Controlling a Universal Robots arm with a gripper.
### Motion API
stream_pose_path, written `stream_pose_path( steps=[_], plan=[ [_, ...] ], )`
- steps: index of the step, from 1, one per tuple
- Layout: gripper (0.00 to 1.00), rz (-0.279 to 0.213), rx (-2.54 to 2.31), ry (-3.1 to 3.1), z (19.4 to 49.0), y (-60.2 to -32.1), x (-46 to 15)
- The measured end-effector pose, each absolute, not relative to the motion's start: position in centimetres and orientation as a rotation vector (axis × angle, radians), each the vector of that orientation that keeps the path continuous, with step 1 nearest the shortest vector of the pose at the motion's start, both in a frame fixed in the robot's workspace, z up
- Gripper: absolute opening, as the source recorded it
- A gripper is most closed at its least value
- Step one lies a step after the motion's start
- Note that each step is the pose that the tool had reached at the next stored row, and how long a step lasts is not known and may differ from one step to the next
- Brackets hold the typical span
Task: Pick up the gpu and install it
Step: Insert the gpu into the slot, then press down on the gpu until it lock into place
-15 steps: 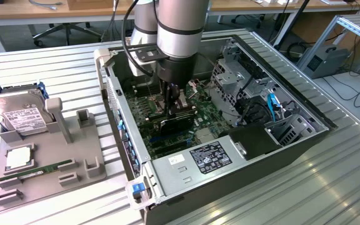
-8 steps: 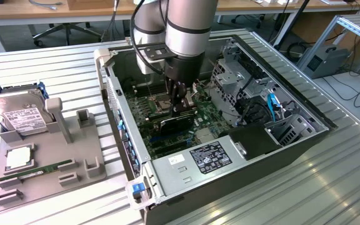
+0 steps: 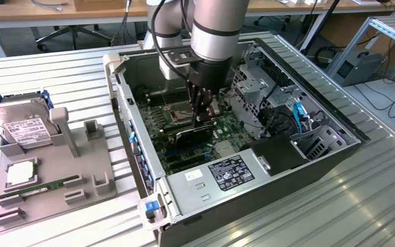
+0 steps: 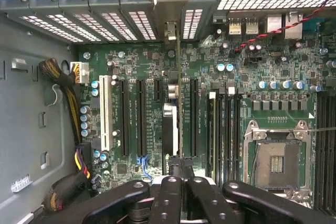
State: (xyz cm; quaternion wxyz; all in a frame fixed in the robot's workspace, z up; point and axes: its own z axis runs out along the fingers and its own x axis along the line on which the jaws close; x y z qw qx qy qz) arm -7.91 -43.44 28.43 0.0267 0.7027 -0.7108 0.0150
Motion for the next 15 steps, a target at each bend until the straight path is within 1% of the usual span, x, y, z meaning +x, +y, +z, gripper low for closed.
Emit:
stream_pose_path(
  steps=[7,15],
  plan=[
    [0.11,0.046,2.171,-2.196,28.4,-43.4,-8.1],
    [0.11,0.047,2.171,-2.196,28.1,-43.4,-10.6]
  ],
)
